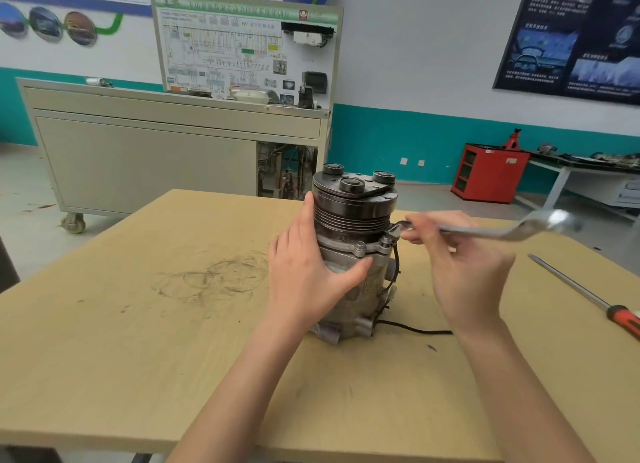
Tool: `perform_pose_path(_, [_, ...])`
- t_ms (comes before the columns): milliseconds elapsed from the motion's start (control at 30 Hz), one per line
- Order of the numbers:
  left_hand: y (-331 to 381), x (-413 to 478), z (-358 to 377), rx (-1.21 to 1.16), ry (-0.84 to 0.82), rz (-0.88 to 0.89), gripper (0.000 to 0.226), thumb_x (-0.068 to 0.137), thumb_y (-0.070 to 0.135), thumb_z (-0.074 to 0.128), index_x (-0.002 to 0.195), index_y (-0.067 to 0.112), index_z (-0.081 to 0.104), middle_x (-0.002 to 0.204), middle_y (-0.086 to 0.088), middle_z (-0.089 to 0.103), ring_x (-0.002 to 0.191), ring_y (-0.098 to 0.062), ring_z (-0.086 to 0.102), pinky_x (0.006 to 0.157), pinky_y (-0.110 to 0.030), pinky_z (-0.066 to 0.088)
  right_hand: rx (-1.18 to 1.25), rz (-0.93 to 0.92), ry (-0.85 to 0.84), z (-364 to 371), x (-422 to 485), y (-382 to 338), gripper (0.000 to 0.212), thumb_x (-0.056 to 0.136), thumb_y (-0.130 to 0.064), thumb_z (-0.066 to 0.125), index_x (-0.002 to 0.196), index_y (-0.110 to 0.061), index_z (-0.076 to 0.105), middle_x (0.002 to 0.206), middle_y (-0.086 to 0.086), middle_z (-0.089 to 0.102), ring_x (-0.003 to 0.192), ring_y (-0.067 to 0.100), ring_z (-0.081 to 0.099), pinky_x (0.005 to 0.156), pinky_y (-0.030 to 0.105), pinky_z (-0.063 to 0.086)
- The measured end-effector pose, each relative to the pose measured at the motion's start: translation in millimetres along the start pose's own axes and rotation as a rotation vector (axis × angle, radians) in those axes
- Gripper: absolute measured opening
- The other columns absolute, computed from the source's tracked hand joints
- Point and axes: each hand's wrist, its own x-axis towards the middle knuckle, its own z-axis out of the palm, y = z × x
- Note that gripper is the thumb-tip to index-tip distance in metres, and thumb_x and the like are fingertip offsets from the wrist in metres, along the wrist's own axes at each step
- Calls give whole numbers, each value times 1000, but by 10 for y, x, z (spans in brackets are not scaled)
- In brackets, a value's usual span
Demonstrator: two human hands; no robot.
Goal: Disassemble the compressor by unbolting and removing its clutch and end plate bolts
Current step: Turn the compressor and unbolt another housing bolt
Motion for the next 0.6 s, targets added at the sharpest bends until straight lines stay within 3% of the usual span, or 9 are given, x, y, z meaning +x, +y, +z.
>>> perform_pose_path(67, [6,-4,-2,0,3,-2,112,66,74,50,154,14,16,145,0,46,130,-19,43,104,-36,30,-206,-198,-28,29,-54,-42,41,95,-31,53,79,2,71,75,8,70,65,12,64,66,16,49])
perform_pose_path(167, [27,-8,-11,-21,11,-7,111,66,70,56,153,12,18,143,-2,48,129,-21,45,104,-37,31,-365,-376,-59,68,-90,-79,33,88,-27,63,77,3,72,76,13,71,60,21,66,57,22,52])
perform_pose_path(300, [58,-17,-49,-55,-10,-2,112,63,74,42,153,11,18,143,-5,48,128,-24,46,105,-39,31,-359,-368,-56,130,-64,-186,28,85,-22,68,74,3,70,71,12,67,53,23,61,46,25,49])
perform_pose_path(467, [63,-17,-53,-53,-23,-6,115,62,78,40,154,13,15,145,-3,46,130,-21,44,105,-35,28,-436,-363,-59,168,-121,-225,27,86,-22,68,74,2,70,69,11,65,50,22,58,43,25,47])
perform_pose_path(533, [61,-18,-43,-40,-7,-14,113,62,77,41,154,15,16,145,-1,46,131,-20,43,106,-34,28,-416,-359,-56,157,-189,-199,28,88,-22,65,77,3,70,74,13,67,57,20,62,49,25,52])
perform_pose_path(600, [52,-17,-38,-26,-5,-6,113,63,76,43,154,15,16,146,-1,45,131,-20,43,105,-36,29,-162,-171,-44,135,-219,-135,32,94,-26,55,84,2,68,78,10,68,67,17,65,64,18,53])
